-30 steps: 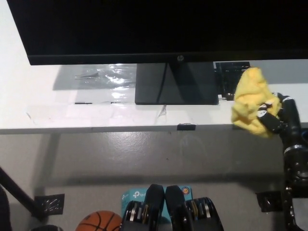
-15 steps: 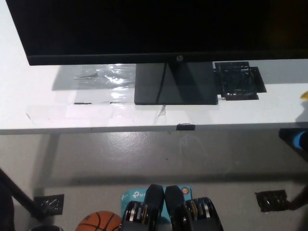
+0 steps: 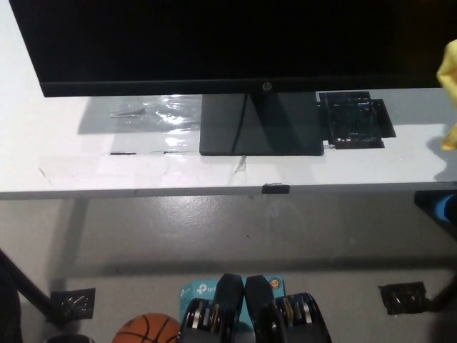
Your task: The robot uses its right hand to pick up the cloth kept in the middle of the desk and use it to wipe the monitor in the middle of the desk by swiping its screen twice
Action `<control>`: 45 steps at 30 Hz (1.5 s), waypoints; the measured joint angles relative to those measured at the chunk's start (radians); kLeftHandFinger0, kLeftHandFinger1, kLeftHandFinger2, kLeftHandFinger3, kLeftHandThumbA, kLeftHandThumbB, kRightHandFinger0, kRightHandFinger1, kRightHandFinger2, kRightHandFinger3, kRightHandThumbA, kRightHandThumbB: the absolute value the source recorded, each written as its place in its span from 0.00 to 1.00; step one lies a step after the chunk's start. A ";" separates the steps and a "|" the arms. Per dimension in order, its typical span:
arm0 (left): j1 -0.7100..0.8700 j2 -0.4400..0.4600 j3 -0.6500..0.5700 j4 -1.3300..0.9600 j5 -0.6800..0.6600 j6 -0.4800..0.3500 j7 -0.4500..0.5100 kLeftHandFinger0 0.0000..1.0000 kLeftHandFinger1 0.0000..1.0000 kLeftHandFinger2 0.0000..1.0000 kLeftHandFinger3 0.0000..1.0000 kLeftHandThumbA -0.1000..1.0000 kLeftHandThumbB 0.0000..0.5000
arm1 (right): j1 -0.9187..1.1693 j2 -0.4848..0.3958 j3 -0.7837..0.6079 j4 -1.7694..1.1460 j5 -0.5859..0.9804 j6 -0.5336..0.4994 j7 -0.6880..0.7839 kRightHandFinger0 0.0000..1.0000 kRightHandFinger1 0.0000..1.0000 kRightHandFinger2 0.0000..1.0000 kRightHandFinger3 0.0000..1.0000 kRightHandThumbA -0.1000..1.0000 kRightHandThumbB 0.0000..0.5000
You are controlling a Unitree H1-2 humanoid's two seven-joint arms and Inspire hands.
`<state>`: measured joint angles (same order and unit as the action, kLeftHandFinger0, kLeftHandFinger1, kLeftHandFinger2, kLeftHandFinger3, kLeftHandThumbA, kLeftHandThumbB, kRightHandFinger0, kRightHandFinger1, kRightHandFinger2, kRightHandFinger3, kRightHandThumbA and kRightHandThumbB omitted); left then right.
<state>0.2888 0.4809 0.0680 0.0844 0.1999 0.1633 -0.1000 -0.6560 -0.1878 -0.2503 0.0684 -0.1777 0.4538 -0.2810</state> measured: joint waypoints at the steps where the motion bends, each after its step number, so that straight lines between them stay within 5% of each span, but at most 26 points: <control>1: 0.000 0.000 0.000 0.000 0.000 0.000 0.000 0.55 0.56 0.70 0.94 0.37 0.02 | -0.003 -0.011 0.030 0.031 -0.018 0.000 -0.003 0.00 0.00 0.22 0.22 0.00 0.14; 4: 0.000 0.000 0.000 0.002 0.000 0.000 0.000 0.56 0.58 0.72 0.96 0.36 0.00 | -0.027 -0.039 0.130 0.151 -0.075 0.002 -0.009 0.00 0.02 0.30 0.25 0.00 0.24; 7: 0.000 0.000 0.000 0.002 0.000 0.000 0.000 0.55 0.58 0.72 0.96 0.37 0.01 | -0.094 -0.059 0.250 0.329 -0.141 0.001 -0.026 0.00 0.05 0.34 0.52 0.00 0.31; 8: 0.001 0.000 0.000 0.002 0.000 0.000 0.000 0.56 0.58 0.72 0.96 0.37 0.00 | -0.121 -0.061 0.278 0.371 -0.159 0.001 -0.035 0.00 0.04 0.34 0.42 0.00 0.34; 9: 0.001 0.000 0.000 0.001 0.000 0.000 0.000 0.56 0.58 0.72 0.95 0.37 0.00 | -0.149 -0.064 0.307 0.418 -0.178 0.001 -0.044 0.00 0.02 0.31 0.41 0.00 0.28; 10: 0.002 0.000 0.000 0.000 0.000 0.000 0.000 0.55 0.57 0.71 0.94 0.37 0.01 | -0.176 -0.069 0.335 0.469 -0.197 0.001 -0.051 0.00 0.05 0.33 0.36 0.00 0.33; 13: 0.004 0.000 0.000 -0.002 0.000 0.000 0.000 0.56 0.57 0.71 0.92 0.35 0.01 | -0.244 -0.083 0.401 0.579 -0.239 -0.001 -0.072 0.00 0.00 0.29 0.43 0.00 0.36; 16: 0.005 0.001 0.000 -0.006 0.000 0.000 0.000 0.58 0.60 0.73 0.94 0.36 0.01 | -0.311 -0.094 0.466 0.687 -0.277 -0.001 -0.084 0.00 0.00 0.27 0.32 0.00 0.35; 20: 0.012 0.002 0.001 -0.011 0.000 0.001 0.000 0.59 0.61 0.74 0.96 0.39 0.00 | -0.364 -0.100 0.525 0.742 -0.313 -0.002 -0.089 0.00 0.00 0.24 0.34 0.00 0.19; 21: 0.013 0.002 0.001 -0.012 0.000 0.001 0.000 0.59 0.59 0.72 0.95 0.39 0.01 | -0.376 -0.099 0.539 0.744 -0.323 0.000 -0.089 0.00 0.00 0.14 0.12 0.00 0.23; 22: 0.016 0.002 0.001 -0.014 0.000 0.001 0.000 0.59 0.58 0.72 0.93 0.39 0.02 | -0.389 -0.098 0.551 0.740 -0.332 0.004 -0.088 0.00 0.00 0.14 0.02 0.00 0.22; 24: 0.023 0.002 0.000 -0.019 0.000 0.001 0.000 0.58 0.57 0.72 0.92 0.39 0.01 | -0.405 -0.091 0.559 0.727 -0.347 0.011 -0.088 0.00 0.00 0.28 0.02 0.00 0.20; 26: 0.029 0.001 0.000 -0.026 0.001 0.002 0.000 0.58 0.60 0.74 0.94 0.35 0.00 | -0.409 -0.084 0.561 0.684 -0.362 0.015 -0.083 0.00 0.00 0.36 0.16 0.00 0.23; 33: 0.035 0.001 -0.001 -0.036 0.001 0.005 -0.002 0.58 0.60 0.74 0.95 0.34 0.00 | -0.408 -0.004 0.551 0.502 -0.459 0.019 -0.039 0.00 0.00 0.37 0.12 0.00 0.22; 39: 0.034 0.001 -0.005 -0.035 0.003 0.004 -0.002 0.58 0.61 0.76 0.97 0.33 0.00 | -0.408 0.093 0.527 0.404 -0.550 0.019 0.038 0.00 0.01 0.44 0.39 0.00 0.13; 42: 0.033 0.001 -0.005 -0.035 0.003 0.005 -0.002 0.59 0.61 0.75 0.96 0.33 0.00 | -0.408 0.130 0.522 0.388 -0.581 0.019 0.065 0.00 0.06 0.44 0.27 0.00 0.13; 45: 0.033 0.001 -0.006 -0.036 0.004 0.006 -0.002 0.57 0.59 0.73 0.93 0.33 0.00 | -0.408 0.159 0.510 0.384 -0.614 0.019 0.090 0.00 0.05 0.43 0.26 0.00 0.12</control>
<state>0.3214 0.4820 0.0625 0.0487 0.2040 0.1691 -0.1023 -1.0641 -0.0290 0.2597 0.4527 -0.7919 0.4726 -0.1911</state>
